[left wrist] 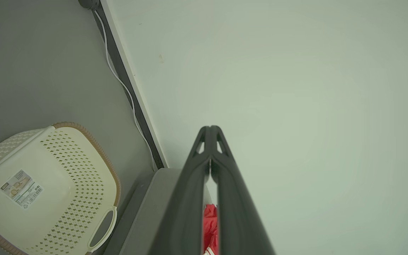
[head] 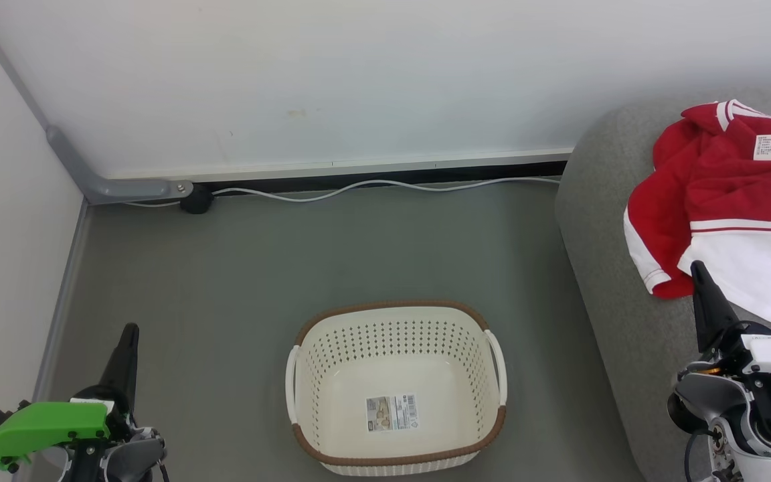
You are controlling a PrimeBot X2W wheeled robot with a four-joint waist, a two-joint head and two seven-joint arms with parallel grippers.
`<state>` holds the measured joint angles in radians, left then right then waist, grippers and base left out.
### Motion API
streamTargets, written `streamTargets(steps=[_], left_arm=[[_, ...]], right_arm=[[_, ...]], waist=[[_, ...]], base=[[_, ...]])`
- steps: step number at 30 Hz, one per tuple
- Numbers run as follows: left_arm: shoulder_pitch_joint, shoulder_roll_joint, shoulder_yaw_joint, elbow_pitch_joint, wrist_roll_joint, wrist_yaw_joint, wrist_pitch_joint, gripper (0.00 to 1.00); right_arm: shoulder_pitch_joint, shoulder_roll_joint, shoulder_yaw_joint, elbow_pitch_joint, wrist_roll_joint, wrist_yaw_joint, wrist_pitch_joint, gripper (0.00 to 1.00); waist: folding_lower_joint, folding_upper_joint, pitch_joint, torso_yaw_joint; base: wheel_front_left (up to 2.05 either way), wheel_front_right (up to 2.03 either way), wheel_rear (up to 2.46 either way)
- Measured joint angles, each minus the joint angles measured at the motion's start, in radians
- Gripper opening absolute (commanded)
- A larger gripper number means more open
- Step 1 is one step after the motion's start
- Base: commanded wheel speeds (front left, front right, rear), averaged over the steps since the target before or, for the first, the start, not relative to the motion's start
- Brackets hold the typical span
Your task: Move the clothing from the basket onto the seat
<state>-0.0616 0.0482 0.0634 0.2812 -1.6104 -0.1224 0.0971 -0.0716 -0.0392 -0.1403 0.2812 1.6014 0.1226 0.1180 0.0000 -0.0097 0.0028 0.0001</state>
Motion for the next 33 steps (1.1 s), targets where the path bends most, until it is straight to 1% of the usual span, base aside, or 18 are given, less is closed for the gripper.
streamTargets(steps=[33], left_arm=[[0.000, 0.000, 0.001, -0.002, 0.000, 0.000, 0.000, 0.00]], right_arm=[[0.000, 0.000, 0.000, 0.000, 0.000, 0.000, 0.000, 0.00]], waist=[[0.0000, 0.0000, 0.000, 0.000]], base=[[0.00, 0.00, 0.00]])
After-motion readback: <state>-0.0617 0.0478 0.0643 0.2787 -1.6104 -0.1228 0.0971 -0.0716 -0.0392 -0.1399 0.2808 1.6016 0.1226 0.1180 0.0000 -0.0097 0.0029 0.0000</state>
